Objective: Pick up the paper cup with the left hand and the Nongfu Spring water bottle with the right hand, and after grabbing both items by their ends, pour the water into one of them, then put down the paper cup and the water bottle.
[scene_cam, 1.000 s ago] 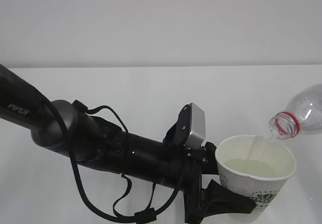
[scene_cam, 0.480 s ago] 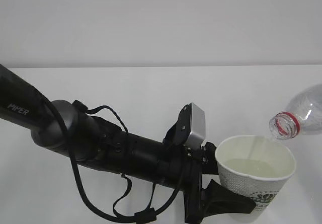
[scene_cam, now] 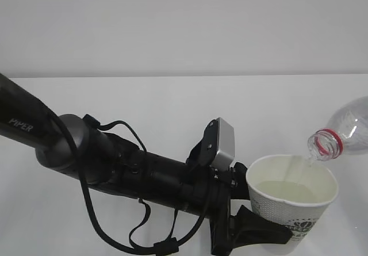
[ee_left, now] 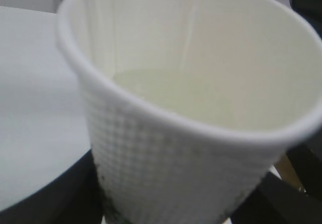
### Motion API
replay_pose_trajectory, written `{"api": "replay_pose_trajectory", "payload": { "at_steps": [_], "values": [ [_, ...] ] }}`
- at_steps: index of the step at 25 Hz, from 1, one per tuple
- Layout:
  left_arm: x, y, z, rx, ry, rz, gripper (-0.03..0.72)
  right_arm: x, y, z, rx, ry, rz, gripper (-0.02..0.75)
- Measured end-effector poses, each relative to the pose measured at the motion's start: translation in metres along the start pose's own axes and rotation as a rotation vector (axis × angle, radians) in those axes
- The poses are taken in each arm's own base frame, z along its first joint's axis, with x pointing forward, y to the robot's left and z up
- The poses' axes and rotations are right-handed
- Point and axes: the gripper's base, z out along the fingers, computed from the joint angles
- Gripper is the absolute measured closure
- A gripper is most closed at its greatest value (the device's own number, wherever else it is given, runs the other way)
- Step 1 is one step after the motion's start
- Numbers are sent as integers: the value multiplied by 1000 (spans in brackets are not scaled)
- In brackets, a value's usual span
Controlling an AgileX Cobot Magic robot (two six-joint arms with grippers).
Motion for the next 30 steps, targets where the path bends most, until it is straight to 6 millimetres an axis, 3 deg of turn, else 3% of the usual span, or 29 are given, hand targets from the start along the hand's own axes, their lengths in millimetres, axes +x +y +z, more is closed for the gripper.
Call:
{"api": "replay_pose_trajectory", "payload": {
  "at_steps": [30],
  "values": [
    [0, 1, 0, -8, -4, -4, 204, -1, 0, 0, 5, -9, 99, 316]
  ]
}}
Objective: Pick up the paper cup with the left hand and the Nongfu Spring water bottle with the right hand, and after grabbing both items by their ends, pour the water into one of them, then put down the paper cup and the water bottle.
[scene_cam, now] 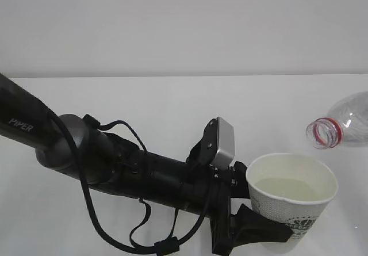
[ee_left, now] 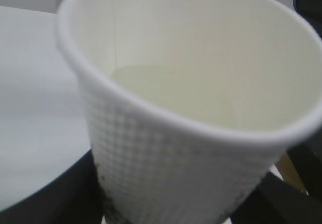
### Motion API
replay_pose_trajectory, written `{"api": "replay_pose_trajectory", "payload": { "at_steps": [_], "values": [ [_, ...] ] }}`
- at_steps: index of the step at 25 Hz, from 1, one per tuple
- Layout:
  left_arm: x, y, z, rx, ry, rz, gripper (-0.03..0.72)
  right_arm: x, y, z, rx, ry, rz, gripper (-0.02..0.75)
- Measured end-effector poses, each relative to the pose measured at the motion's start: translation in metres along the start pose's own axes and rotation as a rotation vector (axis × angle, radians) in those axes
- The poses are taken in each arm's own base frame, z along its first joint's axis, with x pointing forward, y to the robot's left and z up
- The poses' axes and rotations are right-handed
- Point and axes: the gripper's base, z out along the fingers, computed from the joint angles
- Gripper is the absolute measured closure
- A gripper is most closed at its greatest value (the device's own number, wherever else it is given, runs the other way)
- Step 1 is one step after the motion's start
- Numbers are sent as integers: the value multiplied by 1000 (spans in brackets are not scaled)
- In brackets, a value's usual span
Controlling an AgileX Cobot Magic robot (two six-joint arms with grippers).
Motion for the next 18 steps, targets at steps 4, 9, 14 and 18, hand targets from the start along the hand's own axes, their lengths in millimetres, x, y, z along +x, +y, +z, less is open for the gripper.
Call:
{"api": "replay_pose_trajectory", "payload": {
  "at_steps": [4, 9, 14, 18],
  "values": [
    [0, 0, 0, -3, -3, -2, 204, -1, -1, 0, 8, -14, 42, 316],
    [0, 0, 0, -4, -3, -2, 204, -1, -1, 0, 10, -16, 59, 316],
    [-1, 1, 0, -16, -12, -10, 204, -1, -1, 0, 11, -15, 113, 316],
    [-2, 2, 0, -26, -21, -17, 204, -1, -2, 0, 18, -17, 212, 316]
  ]
}}
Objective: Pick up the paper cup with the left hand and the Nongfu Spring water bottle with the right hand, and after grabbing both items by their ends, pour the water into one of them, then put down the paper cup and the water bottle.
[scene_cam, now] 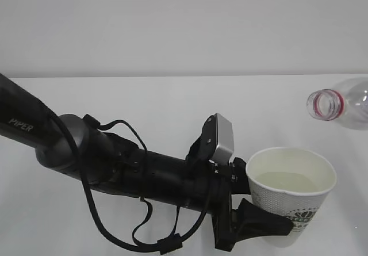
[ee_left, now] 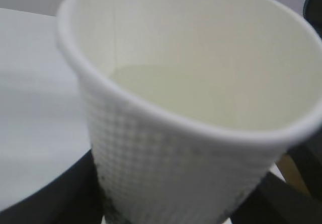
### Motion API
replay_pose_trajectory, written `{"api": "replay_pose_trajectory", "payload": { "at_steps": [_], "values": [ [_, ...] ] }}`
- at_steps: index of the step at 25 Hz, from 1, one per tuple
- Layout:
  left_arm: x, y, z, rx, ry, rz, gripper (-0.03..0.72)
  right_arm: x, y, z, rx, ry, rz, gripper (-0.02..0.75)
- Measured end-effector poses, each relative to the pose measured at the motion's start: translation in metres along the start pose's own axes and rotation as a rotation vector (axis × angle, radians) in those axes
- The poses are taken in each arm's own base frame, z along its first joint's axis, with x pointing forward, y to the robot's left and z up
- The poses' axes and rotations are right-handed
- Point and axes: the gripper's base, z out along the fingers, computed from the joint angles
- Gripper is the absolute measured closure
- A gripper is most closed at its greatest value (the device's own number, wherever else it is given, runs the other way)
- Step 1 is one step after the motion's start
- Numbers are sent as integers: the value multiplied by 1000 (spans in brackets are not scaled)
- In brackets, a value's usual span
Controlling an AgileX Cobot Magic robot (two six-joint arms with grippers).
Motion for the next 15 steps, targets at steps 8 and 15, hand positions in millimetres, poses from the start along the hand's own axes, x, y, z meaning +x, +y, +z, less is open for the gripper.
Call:
{"api": "replay_pose_trajectory", "payload": {
  "at_steps": [8, 15],
  "values": [
    [0, 0, 0, -2, -1, -1, 204, 1, -2, 0, 17, 5, 215, 316],
    [0, 0, 0, -2, -1, -1, 204, 2, -3, 0, 31, 12, 385, 316]
  ]
}}
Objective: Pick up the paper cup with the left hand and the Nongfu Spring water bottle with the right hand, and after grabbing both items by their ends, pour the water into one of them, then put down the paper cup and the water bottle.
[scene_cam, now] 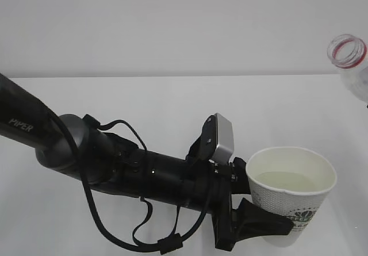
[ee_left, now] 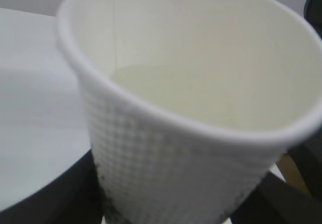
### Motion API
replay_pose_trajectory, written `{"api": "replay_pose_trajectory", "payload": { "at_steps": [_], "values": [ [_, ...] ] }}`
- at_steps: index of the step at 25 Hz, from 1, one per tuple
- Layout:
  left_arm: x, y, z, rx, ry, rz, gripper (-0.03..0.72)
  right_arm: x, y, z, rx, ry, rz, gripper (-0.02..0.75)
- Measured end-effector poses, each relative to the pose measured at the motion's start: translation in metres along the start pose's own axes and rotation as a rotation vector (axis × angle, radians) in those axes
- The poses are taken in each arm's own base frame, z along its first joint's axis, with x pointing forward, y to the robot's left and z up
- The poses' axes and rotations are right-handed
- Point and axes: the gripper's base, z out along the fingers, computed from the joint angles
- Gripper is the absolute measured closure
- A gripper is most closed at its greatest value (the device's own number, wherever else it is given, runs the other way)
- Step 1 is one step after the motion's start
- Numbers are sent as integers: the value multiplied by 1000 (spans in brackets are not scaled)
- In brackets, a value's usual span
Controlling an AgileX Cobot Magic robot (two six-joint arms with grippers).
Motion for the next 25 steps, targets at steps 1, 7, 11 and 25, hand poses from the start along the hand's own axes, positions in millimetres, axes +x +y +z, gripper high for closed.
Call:
{"api": "replay_pose_trajectory", "payload": {
  "at_steps": [1, 7, 11, 25],
  "values": [
    [0, 0, 0, 0, 0, 0, 204, 0, 0, 0, 2, 0, 25, 316],
    [0, 0, 0, 0, 0, 0, 204, 1, 3, 0, 7, -13, 149, 316],
    [0, 0, 0, -2, -1, -1, 204, 1, 6, 0, 12, -32, 220, 316],
    [0, 0, 0, -2, -1, -1, 204, 1, 6, 24, 45, -108, 532, 316]
  ]
}}
